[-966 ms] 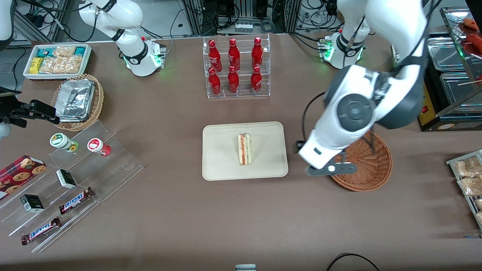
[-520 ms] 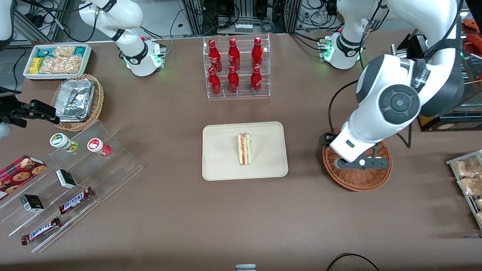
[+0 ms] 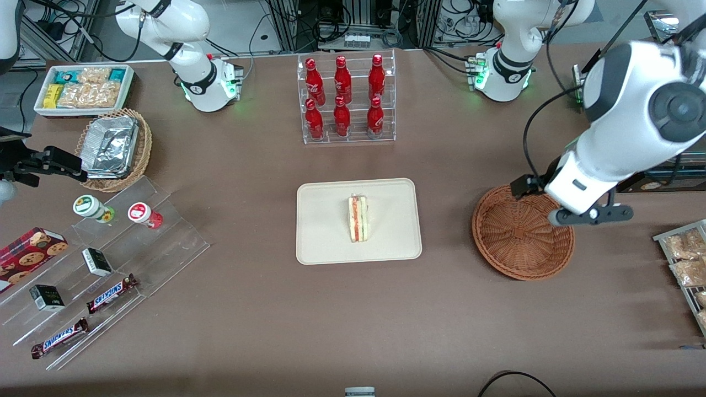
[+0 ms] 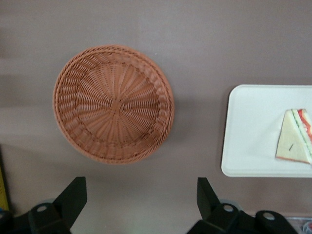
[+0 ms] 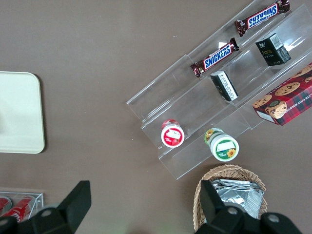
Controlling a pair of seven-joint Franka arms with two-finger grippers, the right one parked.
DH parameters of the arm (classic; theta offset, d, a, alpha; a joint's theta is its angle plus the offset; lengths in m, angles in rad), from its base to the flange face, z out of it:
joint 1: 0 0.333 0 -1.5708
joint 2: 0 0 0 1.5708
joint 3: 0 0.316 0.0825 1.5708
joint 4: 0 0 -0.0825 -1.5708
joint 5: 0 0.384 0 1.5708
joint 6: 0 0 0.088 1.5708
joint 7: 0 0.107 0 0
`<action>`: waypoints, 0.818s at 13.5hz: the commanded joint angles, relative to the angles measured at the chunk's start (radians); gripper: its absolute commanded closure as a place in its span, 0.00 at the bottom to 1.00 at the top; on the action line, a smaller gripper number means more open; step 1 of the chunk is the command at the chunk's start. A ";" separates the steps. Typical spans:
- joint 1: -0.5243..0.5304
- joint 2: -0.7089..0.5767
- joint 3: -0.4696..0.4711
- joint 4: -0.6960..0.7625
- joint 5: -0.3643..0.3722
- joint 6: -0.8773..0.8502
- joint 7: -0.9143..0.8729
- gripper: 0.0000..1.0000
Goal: Place sandwich from basket to tray
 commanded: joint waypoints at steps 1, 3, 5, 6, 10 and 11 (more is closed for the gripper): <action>0.070 -0.097 -0.059 -0.043 -0.012 -0.075 0.042 0.00; 0.090 -0.141 -0.061 -0.043 -0.013 -0.147 0.054 0.00; 0.115 -0.180 -0.062 -0.043 -0.018 -0.209 0.057 0.00; 0.121 -0.191 -0.061 -0.042 -0.020 -0.232 0.062 0.00; 0.121 -0.195 -0.053 -0.023 -0.020 -0.279 0.066 0.00; 0.123 -0.195 -0.053 -0.016 -0.017 -0.298 0.068 0.00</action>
